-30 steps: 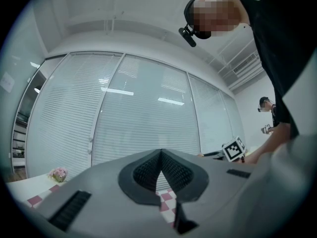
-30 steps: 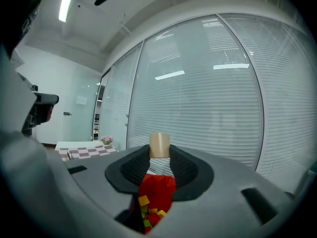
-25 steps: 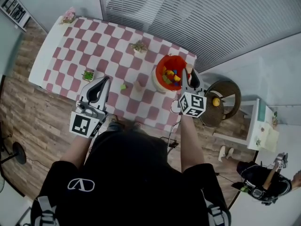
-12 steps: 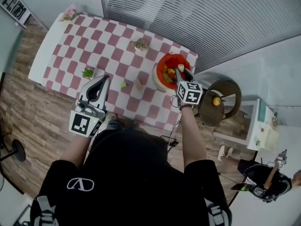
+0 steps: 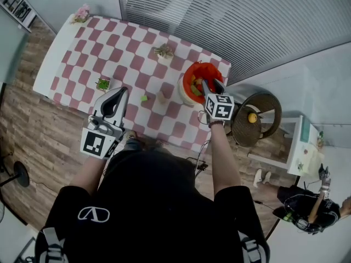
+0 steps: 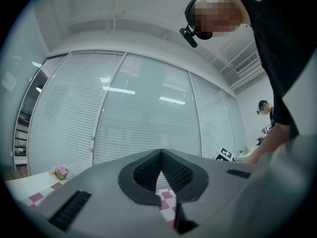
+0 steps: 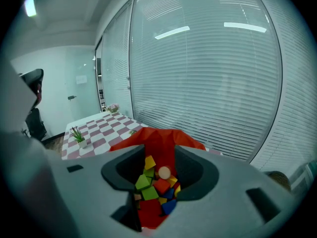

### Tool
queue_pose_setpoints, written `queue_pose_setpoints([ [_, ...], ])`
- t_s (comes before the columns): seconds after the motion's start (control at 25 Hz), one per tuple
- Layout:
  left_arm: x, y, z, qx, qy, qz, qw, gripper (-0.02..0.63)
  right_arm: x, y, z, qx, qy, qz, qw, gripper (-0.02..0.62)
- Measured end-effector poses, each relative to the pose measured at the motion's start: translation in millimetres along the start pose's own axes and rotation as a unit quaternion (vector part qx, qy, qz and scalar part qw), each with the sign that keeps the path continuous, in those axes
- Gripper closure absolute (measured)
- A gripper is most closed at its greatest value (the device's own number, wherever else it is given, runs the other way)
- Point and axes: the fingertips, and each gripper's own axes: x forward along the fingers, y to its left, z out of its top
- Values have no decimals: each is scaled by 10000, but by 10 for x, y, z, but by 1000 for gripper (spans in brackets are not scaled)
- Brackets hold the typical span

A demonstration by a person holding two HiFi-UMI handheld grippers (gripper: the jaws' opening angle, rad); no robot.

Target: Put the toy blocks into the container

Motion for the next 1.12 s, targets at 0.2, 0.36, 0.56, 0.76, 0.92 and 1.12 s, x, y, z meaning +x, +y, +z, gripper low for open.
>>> queue_pose_setpoints([
  [0.2, 7, 0, 49, 21, -100, 13, 9999, 600, -92, -52, 112, -9, -205, -104, 9997, 405],
  [0.36, -13, 6, -12, 16, 31, 4, 10000, 600, -212, 23, 325, -67, -521, -73, 9986, 404],
  [0.56, -30, 21, -34, 12, 68, 5, 10000, 600, -454, 246, 706, -256, -1072, 70, 9939, 405],
  [0.76, -34, 57, 16, 7, -7, 56, 10000, 600, -825, 489, 1157, -381, -1859, 261, 9815, 405],
  [0.92, -28, 58, 83, 39, -78, 55, 9999, 600, -1176, 699, 1447, -480, -2458, 348, 9675, 406],
  [1.12, -8, 53, 124, 51, -142, 37, 9999, 600, -1570, 967, 1707, -777, -3063, 423, 9478, 413],
])
